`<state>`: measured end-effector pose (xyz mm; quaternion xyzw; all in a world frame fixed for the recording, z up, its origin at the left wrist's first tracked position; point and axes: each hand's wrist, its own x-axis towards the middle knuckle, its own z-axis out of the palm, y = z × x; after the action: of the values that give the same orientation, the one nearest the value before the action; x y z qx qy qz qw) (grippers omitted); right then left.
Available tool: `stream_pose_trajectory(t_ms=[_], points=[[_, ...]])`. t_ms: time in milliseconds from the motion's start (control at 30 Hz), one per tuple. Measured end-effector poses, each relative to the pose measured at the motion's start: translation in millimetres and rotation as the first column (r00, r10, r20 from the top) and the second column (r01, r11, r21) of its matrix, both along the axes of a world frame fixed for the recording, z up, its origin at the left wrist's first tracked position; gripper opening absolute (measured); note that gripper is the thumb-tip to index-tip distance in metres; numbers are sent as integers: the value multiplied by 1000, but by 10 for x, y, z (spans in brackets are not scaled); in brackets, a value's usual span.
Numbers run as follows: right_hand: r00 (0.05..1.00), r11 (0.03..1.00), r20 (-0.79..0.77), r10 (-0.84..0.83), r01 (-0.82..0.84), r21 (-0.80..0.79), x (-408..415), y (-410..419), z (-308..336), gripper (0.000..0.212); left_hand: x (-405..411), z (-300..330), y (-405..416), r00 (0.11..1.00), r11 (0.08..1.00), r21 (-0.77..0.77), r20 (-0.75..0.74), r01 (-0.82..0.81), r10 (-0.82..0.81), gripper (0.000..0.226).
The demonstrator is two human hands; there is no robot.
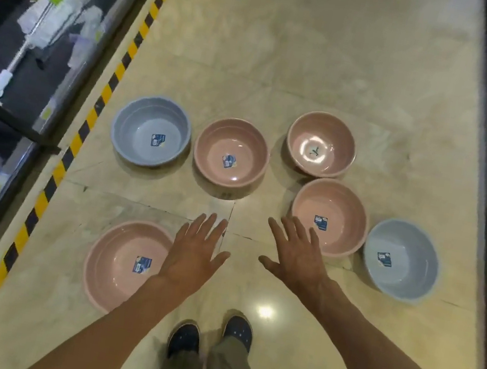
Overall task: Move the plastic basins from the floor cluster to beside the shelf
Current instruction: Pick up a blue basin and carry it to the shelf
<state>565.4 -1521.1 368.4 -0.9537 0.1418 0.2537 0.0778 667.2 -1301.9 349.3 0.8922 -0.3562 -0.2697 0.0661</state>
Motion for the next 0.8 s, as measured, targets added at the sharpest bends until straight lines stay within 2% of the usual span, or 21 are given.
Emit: stream_pose_trajectory(t_ms=[133,200,367,533,800], points=[[985,985,24,-172,172,-8,-611,-450,195,89,-327,188,-597,991,993,-27,-57,116,-117,84],[966,967,33,-256,256,-12,-958,-694,253,91,-521,253,-921,981,982,-16,-32,191,-191,85],[917,917,37,-397,398,-17,-1869,-1349,213,95,-1128,301,-1766,956,956,-16,-14,293,-294,114],[893,892,3,-451,451,-28,-2702,-2098,128,93,-1793,224,-2681,932,933,-1,-39,360,-360,74],[840,841,-35,-541,541,-10,-3569,-3193,115,89,-2531,8,-3883,900,904,-71,-92,421,-426,75]])
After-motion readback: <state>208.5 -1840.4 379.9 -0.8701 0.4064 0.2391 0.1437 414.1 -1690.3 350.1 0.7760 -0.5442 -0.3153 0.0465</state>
